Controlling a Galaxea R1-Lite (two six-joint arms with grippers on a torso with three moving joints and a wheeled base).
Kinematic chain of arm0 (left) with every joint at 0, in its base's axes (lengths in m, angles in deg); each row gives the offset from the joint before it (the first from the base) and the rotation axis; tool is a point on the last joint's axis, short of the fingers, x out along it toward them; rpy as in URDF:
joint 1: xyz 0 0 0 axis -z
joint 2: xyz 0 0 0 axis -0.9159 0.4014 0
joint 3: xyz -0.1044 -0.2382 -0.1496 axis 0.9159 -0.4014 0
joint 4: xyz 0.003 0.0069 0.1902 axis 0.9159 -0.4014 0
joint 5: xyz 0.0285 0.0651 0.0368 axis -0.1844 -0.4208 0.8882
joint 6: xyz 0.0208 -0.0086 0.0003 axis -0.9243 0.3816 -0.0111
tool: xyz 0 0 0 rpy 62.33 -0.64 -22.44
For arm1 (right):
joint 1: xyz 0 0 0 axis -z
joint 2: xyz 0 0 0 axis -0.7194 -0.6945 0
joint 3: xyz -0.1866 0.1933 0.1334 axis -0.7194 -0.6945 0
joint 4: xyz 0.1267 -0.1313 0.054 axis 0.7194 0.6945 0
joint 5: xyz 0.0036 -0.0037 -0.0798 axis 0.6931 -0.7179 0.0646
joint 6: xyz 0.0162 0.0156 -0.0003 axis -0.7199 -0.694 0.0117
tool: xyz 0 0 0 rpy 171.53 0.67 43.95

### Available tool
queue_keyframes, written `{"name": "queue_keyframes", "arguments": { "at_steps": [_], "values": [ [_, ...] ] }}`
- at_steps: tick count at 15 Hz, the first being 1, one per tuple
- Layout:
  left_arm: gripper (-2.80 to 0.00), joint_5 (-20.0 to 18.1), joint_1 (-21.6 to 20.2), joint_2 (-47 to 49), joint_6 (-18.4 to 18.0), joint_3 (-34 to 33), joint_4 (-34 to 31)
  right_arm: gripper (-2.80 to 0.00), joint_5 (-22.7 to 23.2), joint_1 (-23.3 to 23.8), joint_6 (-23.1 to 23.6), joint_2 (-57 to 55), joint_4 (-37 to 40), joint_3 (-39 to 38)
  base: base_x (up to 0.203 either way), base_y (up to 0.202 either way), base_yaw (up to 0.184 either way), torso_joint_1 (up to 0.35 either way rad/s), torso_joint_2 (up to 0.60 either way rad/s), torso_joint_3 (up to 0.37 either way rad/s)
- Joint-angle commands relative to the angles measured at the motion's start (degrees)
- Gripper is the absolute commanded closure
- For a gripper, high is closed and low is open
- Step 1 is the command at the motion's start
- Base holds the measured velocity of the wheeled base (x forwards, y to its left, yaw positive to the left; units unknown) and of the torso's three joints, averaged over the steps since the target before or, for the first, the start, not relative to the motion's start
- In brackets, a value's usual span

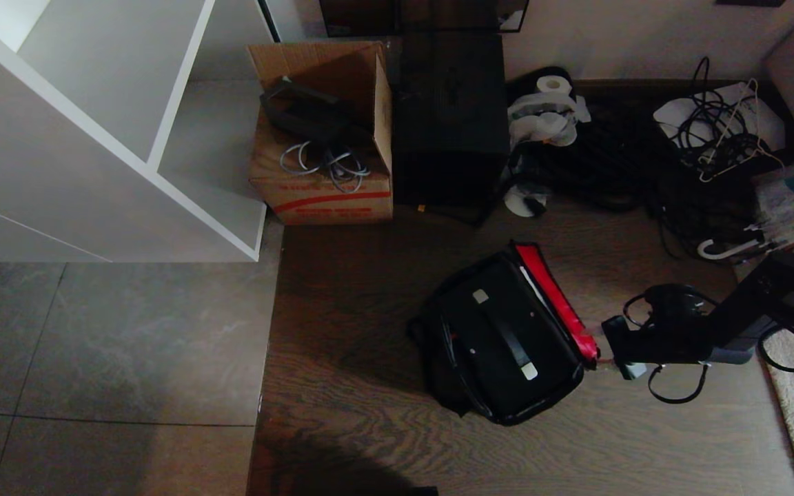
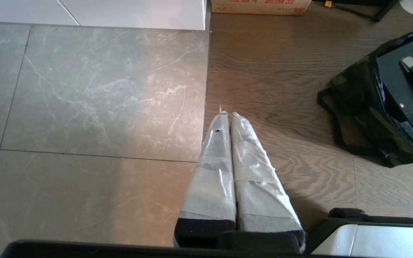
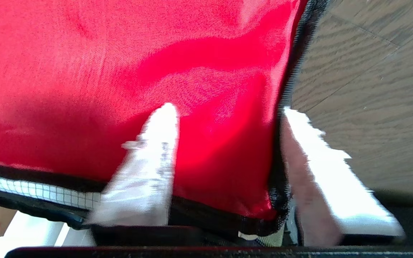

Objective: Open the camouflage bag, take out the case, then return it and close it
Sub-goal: Close the top of the storage box

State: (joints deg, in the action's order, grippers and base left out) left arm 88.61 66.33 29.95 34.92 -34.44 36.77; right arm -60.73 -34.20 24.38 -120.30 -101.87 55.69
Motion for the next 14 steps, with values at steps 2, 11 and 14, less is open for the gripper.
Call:
{"name": "queue_keyframes", "arguments": {
  "at_steps": [2,11,14],
  "values": [
    [0.0,0.0,0.0,0.0,0.0,0.0,0.0,0.0,0.2,0.0,-0.4,0.0,-0.1,0.1,0.0,0.0,0.0,0.0,0.0,0.0],
    [0.0,0.0,0.0,0.0,0.0,0.0,0.0,0.0,-1.5,0.3,7.6,9.0,-0.2,-7.8,0.0,0.0,0.0,0.0,0.0,0.0],
    [0.0,0.0,0.0,0.0,0.0,0.0,0.0,0.0,-3.8,0.5,12.0,15.6,-0.1,-14.1,0.0,0.0,0.0,0.0,0.0,0.0]
  ]
}}
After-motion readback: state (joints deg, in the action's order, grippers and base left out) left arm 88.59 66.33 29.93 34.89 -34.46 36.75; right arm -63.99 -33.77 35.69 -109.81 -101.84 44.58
